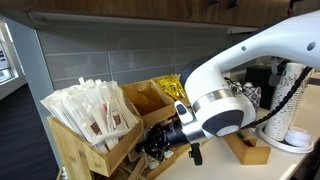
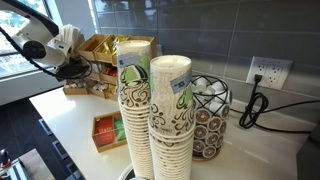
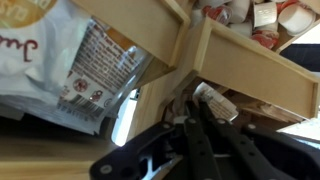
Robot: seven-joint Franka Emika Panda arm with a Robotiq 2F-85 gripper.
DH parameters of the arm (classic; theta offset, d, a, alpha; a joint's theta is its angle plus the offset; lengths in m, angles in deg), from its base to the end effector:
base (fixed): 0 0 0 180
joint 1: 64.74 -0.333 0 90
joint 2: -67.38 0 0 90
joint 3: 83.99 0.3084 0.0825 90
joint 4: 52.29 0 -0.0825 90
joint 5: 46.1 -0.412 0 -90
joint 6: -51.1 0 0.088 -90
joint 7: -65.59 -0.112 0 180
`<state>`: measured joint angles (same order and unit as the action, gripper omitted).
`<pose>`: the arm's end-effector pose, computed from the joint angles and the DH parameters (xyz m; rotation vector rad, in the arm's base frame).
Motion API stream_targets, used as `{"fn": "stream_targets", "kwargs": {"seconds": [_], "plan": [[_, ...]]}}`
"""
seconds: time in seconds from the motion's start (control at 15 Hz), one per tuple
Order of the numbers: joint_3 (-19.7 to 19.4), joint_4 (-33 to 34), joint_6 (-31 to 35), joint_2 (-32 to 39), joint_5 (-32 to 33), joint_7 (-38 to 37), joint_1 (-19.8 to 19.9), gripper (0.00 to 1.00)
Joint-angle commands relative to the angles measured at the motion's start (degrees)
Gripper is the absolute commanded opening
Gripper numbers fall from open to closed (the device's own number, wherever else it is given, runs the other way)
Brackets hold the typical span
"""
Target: Put one brown sachet from the counter on the middle shelf of the stand on the left
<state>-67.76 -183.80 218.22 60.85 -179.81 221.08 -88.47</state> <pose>0.4215 0.2962 0.3710 -2.0355 -1.3679 -1.4716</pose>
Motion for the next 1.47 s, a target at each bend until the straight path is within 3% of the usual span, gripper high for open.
{"fn": "stream_targets", "kwargs": {"seconds": [0.0,0.27,0.33,0.4,0.8,1.0,1.4], "plan": [[2.67,0.73,-1.59,0.6,-0.29,1.71,2.68,0.02],[4.71,1.26,-2.3,1.76,-0.22,1.72,3.75,0.02],[5.26,1.54,-1.57,1.97,-0.34,1.72,4.11,0.15],[5.54,1.45,-1.74,2.08,-0.21,1.73,4.19,0.34],[6.87,0.46,-0.15,-0.36,-0.57,1.7,5.54,0.78],[6.98,-0.97,1.53,-1.48,-1.26,1.71,4.24,1.0],[7.57,-5.66,7.03,-4.37,3.79,-8.83,-0.05,1.0]]}}
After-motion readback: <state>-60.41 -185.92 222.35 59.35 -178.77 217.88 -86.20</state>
